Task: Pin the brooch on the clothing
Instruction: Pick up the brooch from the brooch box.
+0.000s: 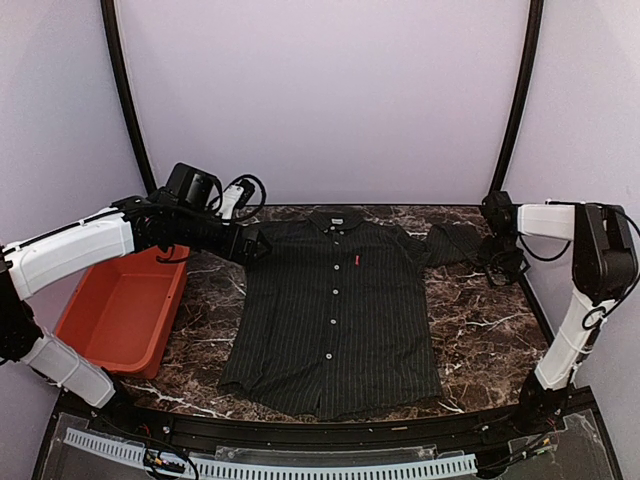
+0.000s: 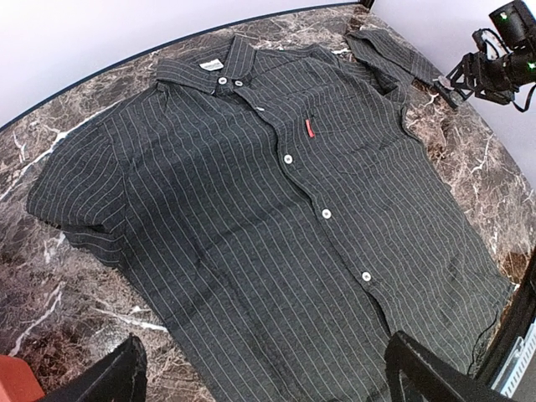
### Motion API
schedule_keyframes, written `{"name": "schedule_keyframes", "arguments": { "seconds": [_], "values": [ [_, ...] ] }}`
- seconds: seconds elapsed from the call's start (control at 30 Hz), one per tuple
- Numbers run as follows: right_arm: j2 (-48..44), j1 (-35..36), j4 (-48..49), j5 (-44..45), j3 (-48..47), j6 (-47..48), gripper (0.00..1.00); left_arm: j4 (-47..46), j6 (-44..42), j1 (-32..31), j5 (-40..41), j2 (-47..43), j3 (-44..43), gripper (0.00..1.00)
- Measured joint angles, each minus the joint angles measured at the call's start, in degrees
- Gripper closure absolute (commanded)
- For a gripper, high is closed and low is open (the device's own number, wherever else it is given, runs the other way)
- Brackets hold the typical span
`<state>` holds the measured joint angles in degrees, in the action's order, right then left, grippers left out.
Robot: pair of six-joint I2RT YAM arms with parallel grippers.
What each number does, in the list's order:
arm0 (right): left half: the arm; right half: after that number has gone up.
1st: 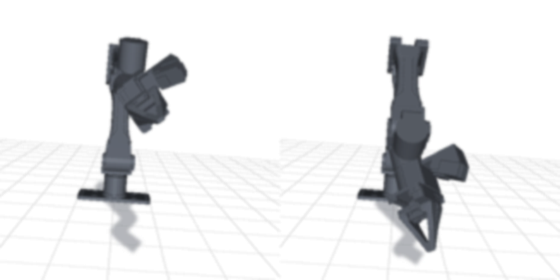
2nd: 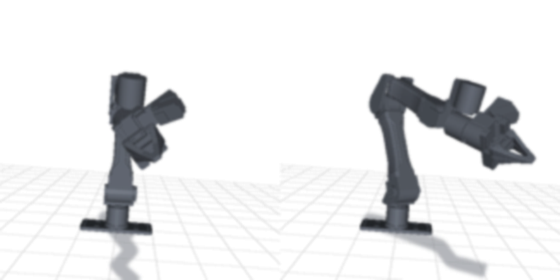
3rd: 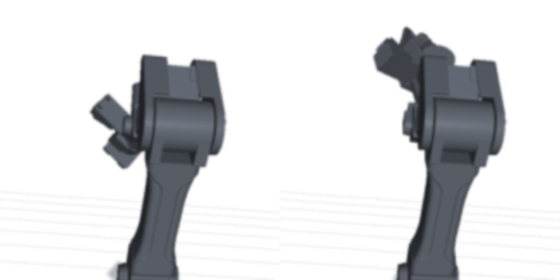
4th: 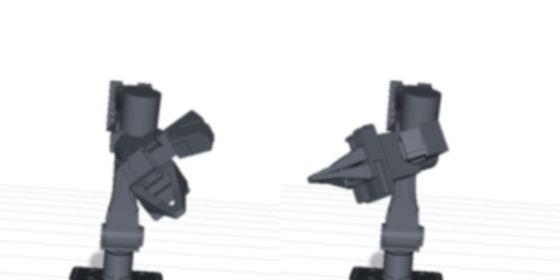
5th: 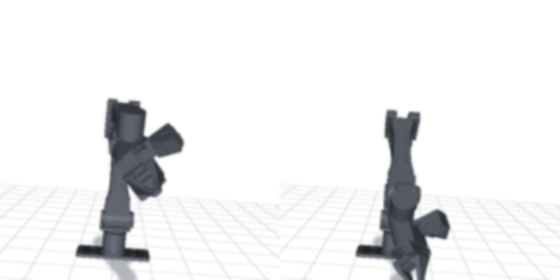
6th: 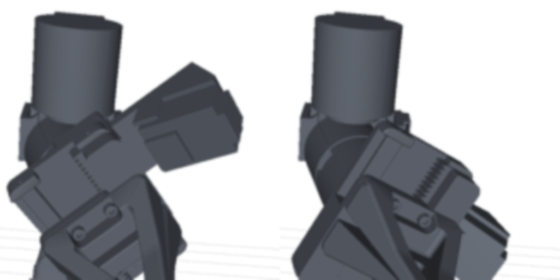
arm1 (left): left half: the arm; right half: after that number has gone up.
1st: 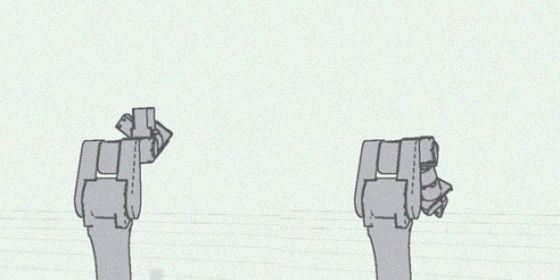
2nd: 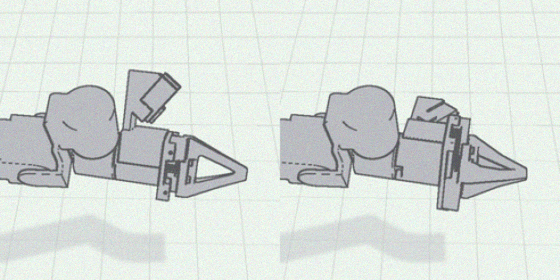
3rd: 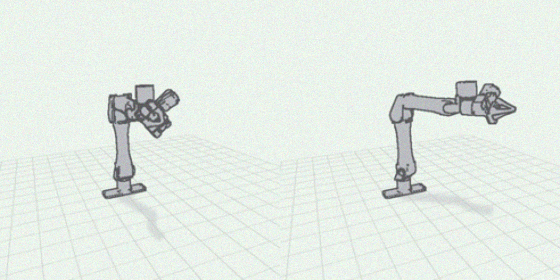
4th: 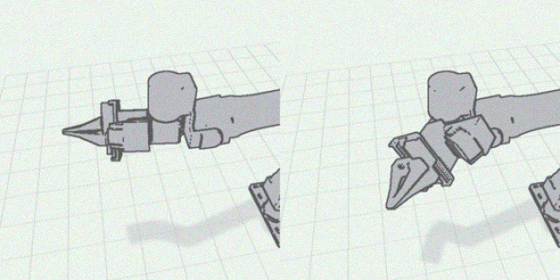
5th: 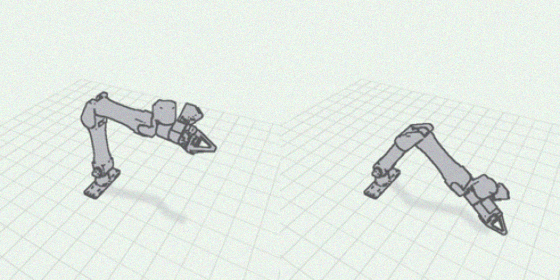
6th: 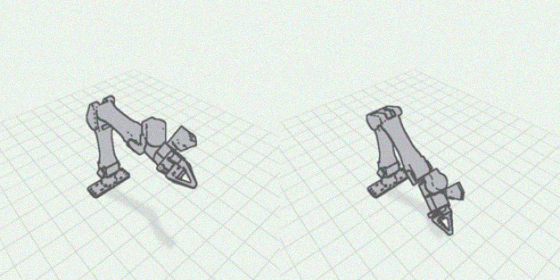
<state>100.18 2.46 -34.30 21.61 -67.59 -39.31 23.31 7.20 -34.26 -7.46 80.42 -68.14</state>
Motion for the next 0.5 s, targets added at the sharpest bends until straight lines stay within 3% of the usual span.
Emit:
{"name": "schedule_keyframes", "arguments": {
  "seconds": [0.5],
  "values": [
    [5.62, -1.51, 0.87, 1.27, -7.54, -1.4, 0.29, -0.98, 0.37, 0.0, -0.57, 0.0, 0.04, 0.01]
  ]
}}
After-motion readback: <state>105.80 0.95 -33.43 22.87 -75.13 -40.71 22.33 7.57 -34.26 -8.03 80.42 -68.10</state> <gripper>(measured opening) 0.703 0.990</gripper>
